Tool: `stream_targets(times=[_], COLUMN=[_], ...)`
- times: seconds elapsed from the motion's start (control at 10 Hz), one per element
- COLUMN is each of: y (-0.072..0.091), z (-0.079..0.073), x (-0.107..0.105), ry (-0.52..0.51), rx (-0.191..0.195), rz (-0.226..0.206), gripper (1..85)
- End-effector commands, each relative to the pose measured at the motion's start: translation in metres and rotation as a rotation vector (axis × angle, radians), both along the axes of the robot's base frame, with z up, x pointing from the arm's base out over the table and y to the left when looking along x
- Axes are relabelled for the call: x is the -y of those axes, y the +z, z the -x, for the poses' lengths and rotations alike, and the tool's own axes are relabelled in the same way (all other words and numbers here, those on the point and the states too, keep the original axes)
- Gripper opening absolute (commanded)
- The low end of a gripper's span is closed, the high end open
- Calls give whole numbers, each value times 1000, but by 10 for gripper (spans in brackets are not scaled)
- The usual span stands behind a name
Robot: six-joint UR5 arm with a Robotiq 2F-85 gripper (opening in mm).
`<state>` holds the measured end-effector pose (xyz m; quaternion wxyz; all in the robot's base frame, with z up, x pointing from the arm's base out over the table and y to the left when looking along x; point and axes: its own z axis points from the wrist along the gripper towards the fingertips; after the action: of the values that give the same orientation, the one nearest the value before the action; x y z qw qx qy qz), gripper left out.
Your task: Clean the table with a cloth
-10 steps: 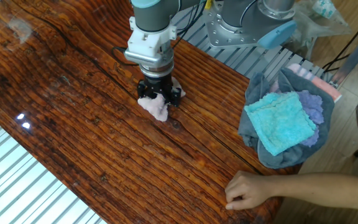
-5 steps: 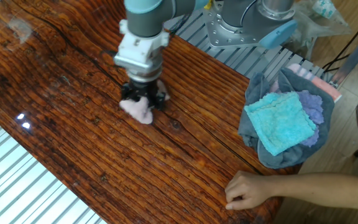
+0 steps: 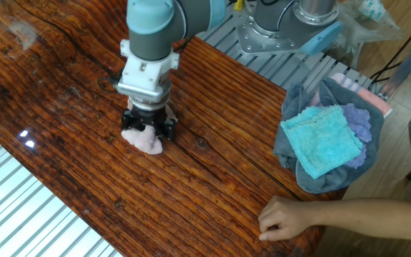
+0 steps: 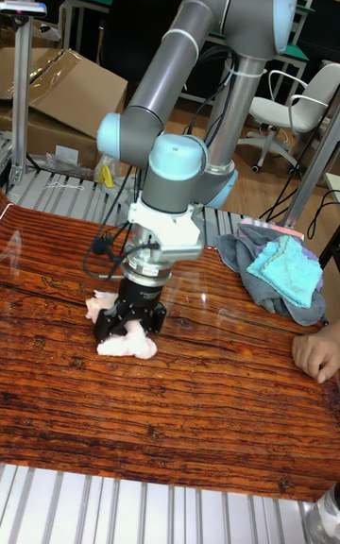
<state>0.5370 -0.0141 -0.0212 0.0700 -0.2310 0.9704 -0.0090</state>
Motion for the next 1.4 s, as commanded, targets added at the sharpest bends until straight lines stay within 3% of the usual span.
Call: stream_targets(times=[0.0, 0.2, 0.4, 0.6, 0.7, 0.8, 1.1, 1.2, 1.3], y=[-1, -1, 0, 1, 2, -1, -12, -9, -4], z=[0, -7, -21, -18, -30, -46, -73, -75, -74], x=[-25, -18, 7, 29, 27, 15, -37, -46, -41], ry=[-47, -49, -18, 29, 47, 64, 120, 130, 139], rx=[-38, -9, 47, 35, 26, 14, 2, -9, -16], rz=[-95, -67, 32, 124, 151, 152, 71, 61, 54], gripper=[10, 10, 10, 10, 10, 10, 10, 10, 10])
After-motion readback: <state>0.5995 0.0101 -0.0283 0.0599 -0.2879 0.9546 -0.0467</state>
